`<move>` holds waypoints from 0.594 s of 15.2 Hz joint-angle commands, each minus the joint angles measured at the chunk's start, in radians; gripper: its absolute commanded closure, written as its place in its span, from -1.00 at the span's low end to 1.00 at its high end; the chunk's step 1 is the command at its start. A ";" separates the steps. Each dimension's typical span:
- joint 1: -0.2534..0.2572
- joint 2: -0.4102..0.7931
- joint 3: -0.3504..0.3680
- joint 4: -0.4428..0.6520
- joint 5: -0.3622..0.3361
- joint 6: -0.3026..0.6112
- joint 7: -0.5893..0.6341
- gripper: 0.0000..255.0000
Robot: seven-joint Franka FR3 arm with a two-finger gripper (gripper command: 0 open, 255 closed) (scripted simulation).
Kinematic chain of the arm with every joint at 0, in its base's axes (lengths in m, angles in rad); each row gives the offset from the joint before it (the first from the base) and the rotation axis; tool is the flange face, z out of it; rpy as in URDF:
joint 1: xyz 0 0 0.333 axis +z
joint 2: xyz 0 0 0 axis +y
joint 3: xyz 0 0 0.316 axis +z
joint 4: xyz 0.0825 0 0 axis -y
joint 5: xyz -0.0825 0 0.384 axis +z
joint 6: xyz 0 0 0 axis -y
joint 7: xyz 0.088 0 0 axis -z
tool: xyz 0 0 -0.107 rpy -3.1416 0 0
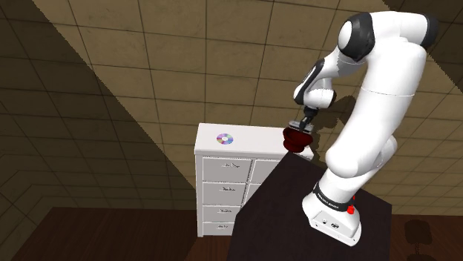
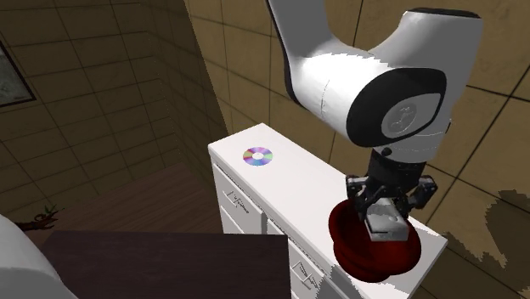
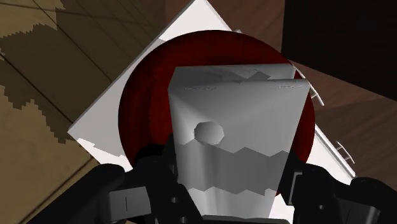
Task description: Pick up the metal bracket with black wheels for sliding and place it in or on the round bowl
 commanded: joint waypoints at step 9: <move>-0.119 0.152 0.153 0.025 0.202 0.115 -0.151 1.00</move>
